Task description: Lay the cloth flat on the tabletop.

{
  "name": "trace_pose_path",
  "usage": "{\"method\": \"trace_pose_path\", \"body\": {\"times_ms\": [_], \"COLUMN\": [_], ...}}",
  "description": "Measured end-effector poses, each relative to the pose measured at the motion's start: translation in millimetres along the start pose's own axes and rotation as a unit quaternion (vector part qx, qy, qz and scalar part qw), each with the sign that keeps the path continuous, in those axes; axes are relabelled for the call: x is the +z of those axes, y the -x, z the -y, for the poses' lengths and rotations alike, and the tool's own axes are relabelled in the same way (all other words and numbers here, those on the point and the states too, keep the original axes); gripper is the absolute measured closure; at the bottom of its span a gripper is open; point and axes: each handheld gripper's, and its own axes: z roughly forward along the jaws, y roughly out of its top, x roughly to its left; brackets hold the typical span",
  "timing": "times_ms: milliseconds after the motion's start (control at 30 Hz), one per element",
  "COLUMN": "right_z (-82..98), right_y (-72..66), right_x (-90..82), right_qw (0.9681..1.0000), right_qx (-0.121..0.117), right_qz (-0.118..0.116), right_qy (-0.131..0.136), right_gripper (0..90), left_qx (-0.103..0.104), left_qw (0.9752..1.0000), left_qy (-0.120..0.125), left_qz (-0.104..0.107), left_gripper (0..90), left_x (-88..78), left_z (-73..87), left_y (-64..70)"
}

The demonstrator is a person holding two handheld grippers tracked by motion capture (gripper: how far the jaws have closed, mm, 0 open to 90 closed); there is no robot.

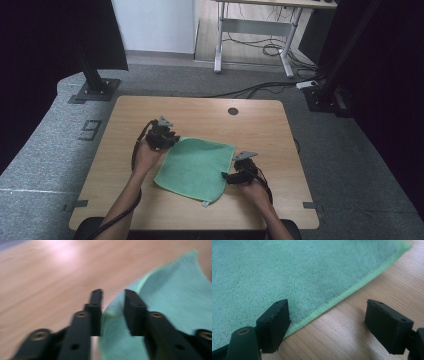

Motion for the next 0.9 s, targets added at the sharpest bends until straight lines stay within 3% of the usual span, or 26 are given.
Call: {"method": "trace_pose_path", "body": {"times_ms": [33,67,167,233,367,500,633,667,867,900], "right_z": [0.0,0.2,1.1,1.3,1.2,1.6,1.9,2.3,4.7,5.2], "right_y": [0.0,0.3,1.5,2.5,2.2,2.2,3.4,4.3,12.2,14.0], "right_x": [0.0,-0.1,-0.6,-0.9,-0.9,-0.9,-1.3,-1.8,-5.2,-6.2], "right_qw": [1.0,1.0,1.0,1.0,1.0,1.0,1.0,1.0,0.9997,0.9996], "right_qx": [0.0,0.0,0.0,0.002,0.004,0.005,0.005,0.006,0.012,0.016], "right_qz": [0.0,0.0,0.0,0.0,0.001,0.002,0.004,0.005,0.018,0.023], "right_qy": [0.0,0.0,0.002,0.001,0.0,0.0,-0.001,-0.001,-0.004,-0.006], "right_gripper": [19.5,19.5,19.3,18.8,18.2,17.6,17.2,17.1,17.1,17.1], "left_qx": [0.0,-0.002,-0.011,-0.005,0.002,-0.003,0.01,0.021,0.013,0.012], "left_qw": [1.0,1.0,0.9998,0.9999,0.9999,0.9996,0.9984,0.9974,0.9979,0.9978], "left_qy": [0.0,0.005,0.018,0.009,-0.011,-0.025,-0.055,-0.067,-0.064,-0.064], "left_qz": [0.0,-0.008,-0.005,0.006,0.01,0.012,-0.001,-0.013,-0.008,0.001], "left_gripper": [53.7,53.7,42.3,31.0,22.0,19.6,19.0,18.8,18.0,18.0], "left_x": [0.0,-0.2,-3.8,-3.6,3.8,12.7,25.1,29.8,28.1,26.5], "left_z": [0.0,-0.5,2.9,12.5,31.2,44.8,58.0,62.8,70.2,72.3], "left_y": [0.0,-2.9,-6.1,-3.8,-1.4,-2.2,1.6,5.7,17.1,21.4]}}
